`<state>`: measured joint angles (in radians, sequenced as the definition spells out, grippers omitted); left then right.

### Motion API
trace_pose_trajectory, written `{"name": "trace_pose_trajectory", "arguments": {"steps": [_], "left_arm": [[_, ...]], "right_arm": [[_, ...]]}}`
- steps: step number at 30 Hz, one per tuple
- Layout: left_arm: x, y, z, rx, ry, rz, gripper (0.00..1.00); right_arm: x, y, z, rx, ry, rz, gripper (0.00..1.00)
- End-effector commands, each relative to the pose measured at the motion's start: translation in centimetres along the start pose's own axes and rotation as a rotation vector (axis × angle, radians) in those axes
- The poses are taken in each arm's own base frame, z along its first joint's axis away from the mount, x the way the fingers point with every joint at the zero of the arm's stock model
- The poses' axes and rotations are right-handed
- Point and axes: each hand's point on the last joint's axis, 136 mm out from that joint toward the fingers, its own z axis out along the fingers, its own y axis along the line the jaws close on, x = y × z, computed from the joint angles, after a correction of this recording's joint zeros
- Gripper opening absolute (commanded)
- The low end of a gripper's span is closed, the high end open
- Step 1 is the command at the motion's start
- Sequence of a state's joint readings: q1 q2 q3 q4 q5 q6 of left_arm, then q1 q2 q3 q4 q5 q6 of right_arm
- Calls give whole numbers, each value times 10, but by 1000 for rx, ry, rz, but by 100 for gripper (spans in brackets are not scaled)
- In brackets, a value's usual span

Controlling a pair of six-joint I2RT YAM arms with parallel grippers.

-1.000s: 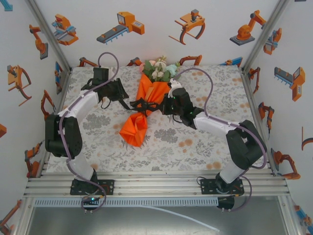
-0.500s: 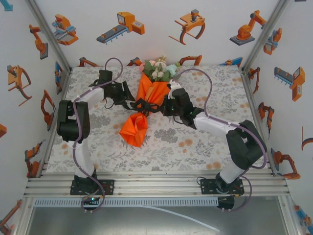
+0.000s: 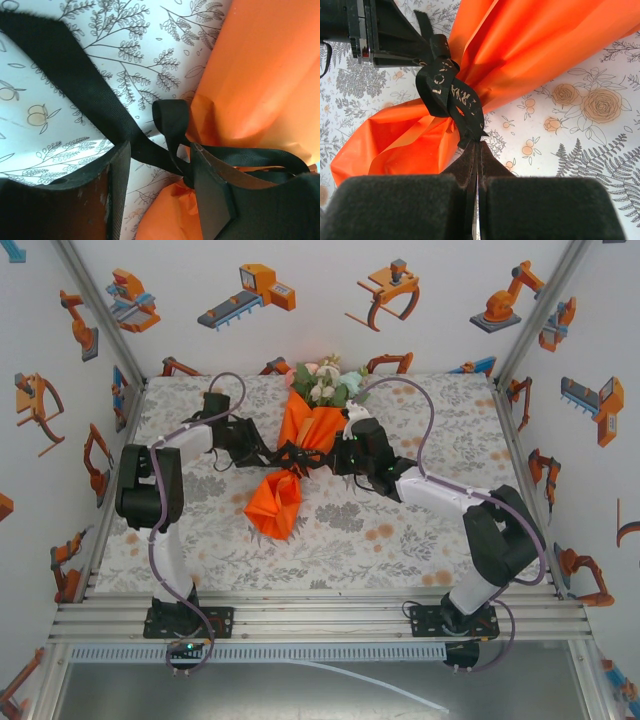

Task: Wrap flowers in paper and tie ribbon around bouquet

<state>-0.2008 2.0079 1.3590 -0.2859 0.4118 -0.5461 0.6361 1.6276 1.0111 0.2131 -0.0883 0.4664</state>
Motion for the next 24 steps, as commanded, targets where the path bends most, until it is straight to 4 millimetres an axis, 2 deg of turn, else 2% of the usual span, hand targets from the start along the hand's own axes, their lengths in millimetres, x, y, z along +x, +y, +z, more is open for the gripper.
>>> {"name": "trace_pose_trajectory", "arguments": {"steps": [1, 7, 10, 13, 17, 20, 24], "left_arm": [[-3, -10, -8, 47, 7, -1, 44], [-9, -17, -5, 110, 11, -52, 21], [-16, -15, -12, 111, -3, -52, 0], [-33, -13, -33, 87, -50, -23, 0], [-57, -10, -73, 52, -161, 10, 0], [-62, -4, -93, -21, -226, 37, 0], [-56, 14, -103, -112, -259, 15, 0]], "right_arm": [[-13, 4, -1, -9, -24, -17, 0], [-13, 3, -2, -6, -27, -16, 0], [-12, 0, -5, 11, -31, -18, 0], [-12, -9, -11, 65, -40, -22, 0], [-4, -28, -17, 155, -24, -33, 0], [7, -36, -18, 188, 4, -31, 0], [17, -51, -22, 253, 17, -18, 0]]}}
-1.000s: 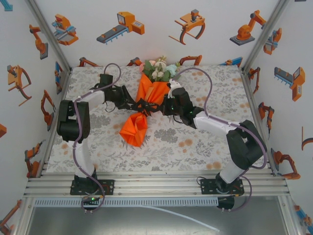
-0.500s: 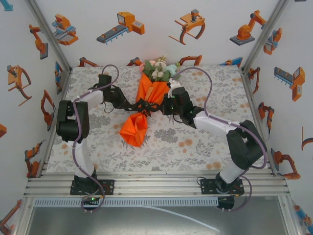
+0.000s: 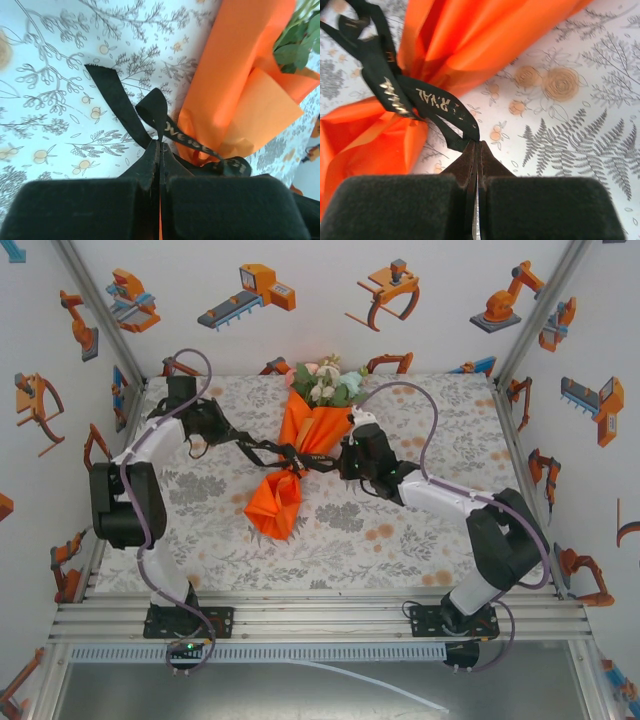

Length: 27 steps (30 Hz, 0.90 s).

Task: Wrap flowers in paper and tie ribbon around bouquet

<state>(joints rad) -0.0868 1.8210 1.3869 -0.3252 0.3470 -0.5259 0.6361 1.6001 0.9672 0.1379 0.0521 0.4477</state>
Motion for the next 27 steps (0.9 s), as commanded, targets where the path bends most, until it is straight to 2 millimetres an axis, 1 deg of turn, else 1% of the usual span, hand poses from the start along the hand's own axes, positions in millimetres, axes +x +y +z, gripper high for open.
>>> {"name": "trace_pose_trajectory", "arguments": {"steps": [1, 3, 7, 10, 12, 14, 18, 20, 22, 24, 27], "left_arm": [[6, 17, -12, -107, -20, 23, 0], [12, 23, -10, -123, 1, 16, 0], [16, 35, -12, -180, 1, 6, 0], [16, 40, -15, -202, -3, 10, 0], [19, 41, -14, -194, 5, 13, 0], [22, 40, -10, -176, 18, 12, 0], [27, 21, -3, -51, 42, 16, 0], [25, 11, -4, -10, 30, 22, 0], [18, 6, -9, 0, 1, 34, 0], [9, 11, -15, -42, -47, 38, 0], [-1, 30, -23, -120, -74, 6, 0]], "right_arm": [[3, -25, -11, 111, -7, 9, 0], [9, -35, -11, 143, 2, 26, 0], [22, -51, -12, 187, 24, 47, 0], [30, -56, -14, 199, 36, 49, 0], [32, -53, -15, 174, 33, 47, 0], [32, -46, -13, 129, 32, 45, 0], [24, -24, -6, 22, 27, 44, 0], [18, -17, -4, -6, 14, 54, 0], [13, -14, -5, -21, -6, 53, 0], [10, -18, -7, -1, -21, 51, 0], [14, -37, -13, 102, -14, 51, 0]]}}
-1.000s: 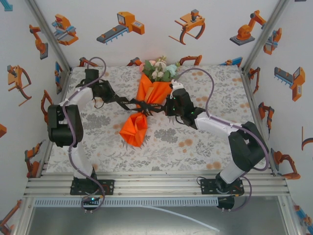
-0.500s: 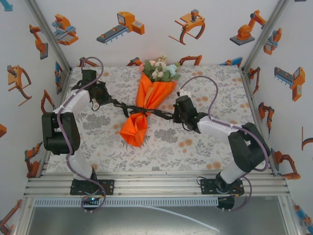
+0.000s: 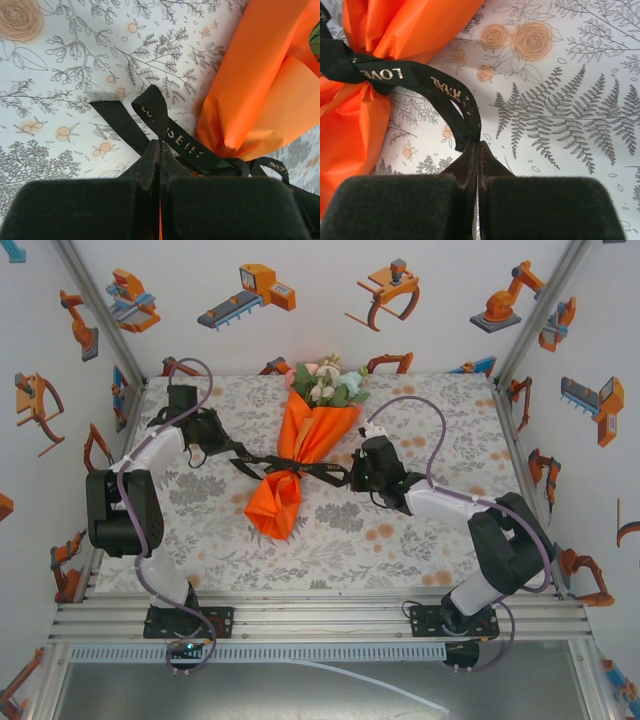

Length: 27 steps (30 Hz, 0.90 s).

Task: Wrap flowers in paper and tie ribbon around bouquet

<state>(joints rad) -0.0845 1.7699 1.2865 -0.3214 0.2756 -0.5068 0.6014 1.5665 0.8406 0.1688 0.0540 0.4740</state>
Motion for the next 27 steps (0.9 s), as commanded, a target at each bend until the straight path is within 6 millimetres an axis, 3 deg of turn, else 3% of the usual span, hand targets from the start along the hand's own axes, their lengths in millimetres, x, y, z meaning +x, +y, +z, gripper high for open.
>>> {"name": "trace_pose_trajectory", "arguments": {"steps": [1, 7, 11, 14, 16, 18, 21, 24, 27], "left_arm": [[-21, 11, -18, -40, -74, -12, 0], [-16, 20, -16, -55, -52, -31, 0], [-15, 6, -14, 29, -41, -27, 2], [-21, -6, -21, 77, -66, -14, 16], [-26, -8, -32, 68, -94, -10, 32], [-31, -8, -45, 43, -130, -3, 42], [-33, -9, -70, 19, -168, -11, 47], [-14, -22, -83, 57, -157, -30, 50], [25, -41, -85, 114, -69, 29, 50]], "right_arm": [[-17, -13, -11, 82, -59, 15, 0], [-2, -35, -19, 154, -54, 48, 0], [-7, -22, -17, 91, -60, 41, 0], [-15, -8, -14, 27, -67, 33, 0], [-19, -2, -13, -3, -72, 34, 0], [-22, 1, -14, -13, -82, 36, 7], [-28, -1, -20, -1, -106, 38, 13], [-32, -1, -25, 4, -121, 34, 23], [-37, 3, -28, -9, -125, 30, 30]]}}
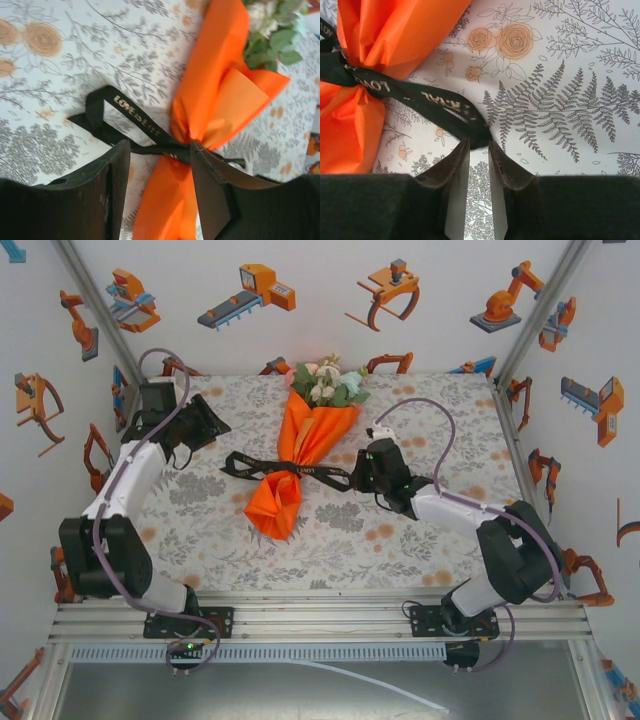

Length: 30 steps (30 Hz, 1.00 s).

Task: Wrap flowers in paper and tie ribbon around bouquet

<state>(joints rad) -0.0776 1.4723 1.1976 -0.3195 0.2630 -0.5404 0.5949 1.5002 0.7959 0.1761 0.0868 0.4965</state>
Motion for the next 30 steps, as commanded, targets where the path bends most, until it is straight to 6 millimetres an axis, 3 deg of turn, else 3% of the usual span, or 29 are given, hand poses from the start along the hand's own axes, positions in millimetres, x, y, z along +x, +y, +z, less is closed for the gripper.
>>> {"name": "trace_pose_trajectory", "arguments": {"steps": [1, 3, 5, 10, 15, 18, 22, 24, 27, 30], "left_arm": [[60, -19, -2, 72, 168, 22, 51], [98, -31, 1, 118, 283, 52, 54], [130, -27, 8, 90, 365, 82, 55], [181, -24, 23, 91, 476, 95, 57], [227, -38, 28, 133, 573, 75, 29], [251, -44, 27, 132, 602, 72, 25], [262, -49, 24, 111, 578, 130, 26], [259, -55, 20, 110, 536, 189, 37], [244, -65, 10, 137, 445, 239, 46], [217, -71, -5, 141, 329, 269, 51]], "right_arm": [[-34, 13, -13, -37, -86, 4, 31], [-39, 16, -14, -49, -94, 5, 31], [-44, 20, -16, -64, -97, 6, 32], [-51, 33, -16, -114, -93, 5, 32], [-49, 35, -15, -123, -77, 1, 32], [-48, 33, -16, -114, -73, -7, 32], [-48, 32, -18, -108, -70, -18, 32], [-50, 36, -20, -120, -67, -26, 32], [-52, 46, -22, -144, -51, -36, 32], [-48, 63, -24, -178, -38, -53, 32]]}}
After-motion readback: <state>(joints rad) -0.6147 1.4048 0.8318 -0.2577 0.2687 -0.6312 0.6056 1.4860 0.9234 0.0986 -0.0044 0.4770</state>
